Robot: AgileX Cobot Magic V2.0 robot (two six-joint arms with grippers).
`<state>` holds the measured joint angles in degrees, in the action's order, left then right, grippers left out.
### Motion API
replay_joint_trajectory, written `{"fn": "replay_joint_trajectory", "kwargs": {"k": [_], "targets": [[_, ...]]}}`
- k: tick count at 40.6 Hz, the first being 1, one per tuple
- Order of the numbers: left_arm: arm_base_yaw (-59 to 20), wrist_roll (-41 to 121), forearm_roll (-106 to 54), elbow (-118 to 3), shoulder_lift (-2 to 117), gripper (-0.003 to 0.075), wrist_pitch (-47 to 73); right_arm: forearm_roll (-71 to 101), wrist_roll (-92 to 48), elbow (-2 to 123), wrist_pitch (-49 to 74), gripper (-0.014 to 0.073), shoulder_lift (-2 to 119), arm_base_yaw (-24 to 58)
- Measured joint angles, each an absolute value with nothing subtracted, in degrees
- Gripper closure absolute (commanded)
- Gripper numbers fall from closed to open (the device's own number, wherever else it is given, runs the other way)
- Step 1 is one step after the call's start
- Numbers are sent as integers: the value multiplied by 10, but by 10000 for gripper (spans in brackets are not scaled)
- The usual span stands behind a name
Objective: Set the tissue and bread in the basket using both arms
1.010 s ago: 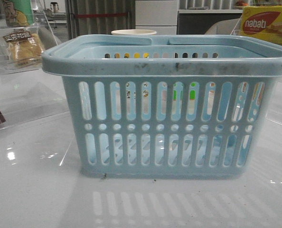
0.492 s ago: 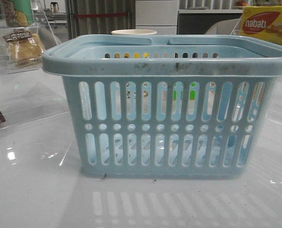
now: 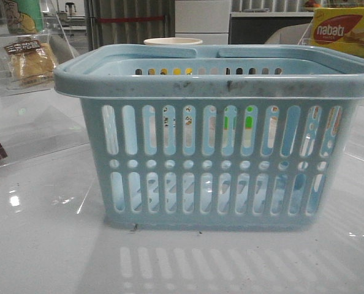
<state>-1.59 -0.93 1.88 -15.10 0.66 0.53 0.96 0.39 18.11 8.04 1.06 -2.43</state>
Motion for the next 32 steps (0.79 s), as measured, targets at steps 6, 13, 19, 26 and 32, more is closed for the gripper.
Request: {"fn": "replay_joint_trajectory", "kwargs": {"k": [6, 13, 19, 26, 32], "targets": [[-16, -9, 19, -251, 61, 630, 46, 10, 4, 284, 131, 539, 77, -24], [-16, -9, 19, -347, 131, 630, 124, 10, 4, 373, 200, 539, 157, -24], [-16, -9, 19, -380, 181, 630, 187, 10, 4, 397, 252, 539, 215, -24], [-16, -9, 19, -381, 228, 630, 255, 10, 4, 397, 321, 539, 276, -24], [-16, -9, 19, -373, 267, 630, 298, 10, 4, 396, 348, 539, 327, -24]]}}
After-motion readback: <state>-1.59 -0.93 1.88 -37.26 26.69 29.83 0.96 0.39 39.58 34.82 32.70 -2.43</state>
